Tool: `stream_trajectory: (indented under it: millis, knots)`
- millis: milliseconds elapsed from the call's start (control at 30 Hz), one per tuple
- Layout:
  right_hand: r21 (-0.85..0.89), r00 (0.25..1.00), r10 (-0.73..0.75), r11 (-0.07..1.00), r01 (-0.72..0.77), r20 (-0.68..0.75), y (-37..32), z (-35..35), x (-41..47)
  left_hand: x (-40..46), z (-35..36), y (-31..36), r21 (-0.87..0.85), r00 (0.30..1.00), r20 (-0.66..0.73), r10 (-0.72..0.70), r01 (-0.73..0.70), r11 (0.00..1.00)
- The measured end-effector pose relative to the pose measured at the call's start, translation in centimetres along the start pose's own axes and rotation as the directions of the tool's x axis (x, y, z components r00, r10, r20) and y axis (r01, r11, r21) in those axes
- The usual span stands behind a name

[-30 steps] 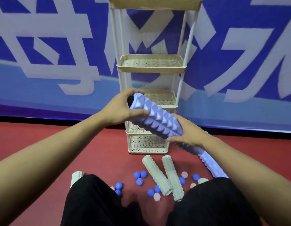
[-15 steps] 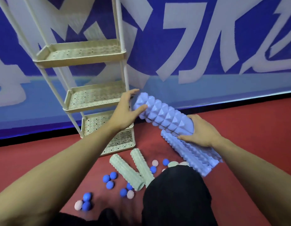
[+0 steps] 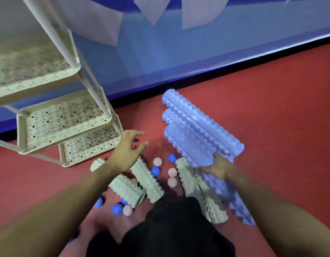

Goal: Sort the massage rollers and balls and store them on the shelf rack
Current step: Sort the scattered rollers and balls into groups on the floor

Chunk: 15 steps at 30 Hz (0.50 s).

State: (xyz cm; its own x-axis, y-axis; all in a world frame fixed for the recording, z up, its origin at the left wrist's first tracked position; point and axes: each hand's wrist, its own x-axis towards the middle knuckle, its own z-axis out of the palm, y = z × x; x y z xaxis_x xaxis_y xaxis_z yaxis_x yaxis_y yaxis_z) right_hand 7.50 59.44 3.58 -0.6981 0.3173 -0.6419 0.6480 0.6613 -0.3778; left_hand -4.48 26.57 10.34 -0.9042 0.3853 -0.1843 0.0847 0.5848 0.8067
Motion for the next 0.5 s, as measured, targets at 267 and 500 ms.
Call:
stream_trajectory:
  millis: [267, 500]
  knots:
    - [0.175, 0.981, 0.053, 0.981, -0.087, 0.188, 2.3, 4.5, 5.1, 3.5, 6.3, -5.9, -0.036, 0.980, 0.051, -0.194, 0.196, 0.980]
    - [0.193, 0.979, -0.009, 0.981, -0.031, 0.203, 1.7, 4.7, 6.2, 4.3, 9.4, -7.6, -0.060, 0.967, 0.093, -0.236, 0.242, 0.968]
